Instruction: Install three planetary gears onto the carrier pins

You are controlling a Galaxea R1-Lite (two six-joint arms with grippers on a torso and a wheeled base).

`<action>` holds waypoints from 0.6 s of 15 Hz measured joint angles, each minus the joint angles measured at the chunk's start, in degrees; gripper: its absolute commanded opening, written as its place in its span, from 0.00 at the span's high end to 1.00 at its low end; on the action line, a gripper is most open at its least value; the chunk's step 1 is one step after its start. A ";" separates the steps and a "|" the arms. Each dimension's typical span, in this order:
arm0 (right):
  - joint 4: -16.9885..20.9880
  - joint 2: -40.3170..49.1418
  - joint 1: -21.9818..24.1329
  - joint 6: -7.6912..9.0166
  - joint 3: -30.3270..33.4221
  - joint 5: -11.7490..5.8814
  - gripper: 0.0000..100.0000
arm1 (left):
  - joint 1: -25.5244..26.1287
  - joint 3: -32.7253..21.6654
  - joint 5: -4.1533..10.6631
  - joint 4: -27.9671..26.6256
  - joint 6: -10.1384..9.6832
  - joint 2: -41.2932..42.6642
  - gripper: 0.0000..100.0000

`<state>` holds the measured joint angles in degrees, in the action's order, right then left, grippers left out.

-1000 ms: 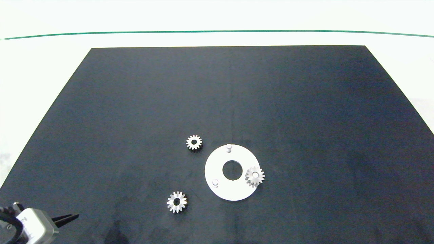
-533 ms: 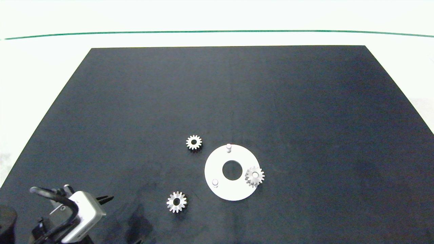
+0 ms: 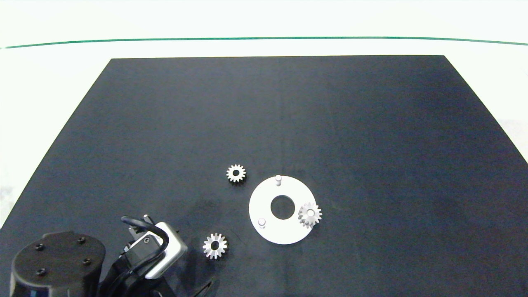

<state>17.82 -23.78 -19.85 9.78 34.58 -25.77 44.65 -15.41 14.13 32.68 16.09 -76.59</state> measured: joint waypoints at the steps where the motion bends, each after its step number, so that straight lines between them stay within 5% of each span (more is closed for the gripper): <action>1: 0.01 0.06 0.00 0.00 0.00 0.00 0.00 | 0.27 -0.33 0.20 1.55 -0.13 -1.52 0.00; 9: 0.12 0.28 0.00 0.15 0.59 0.00 0.00 | 1.87 -3.55 0.20 3.78 -0.68 -9.26 0.09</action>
<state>17.94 -23.50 -19.85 9.92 35.17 -25.77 46.52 -18.96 14.32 36.46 15.41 -85.86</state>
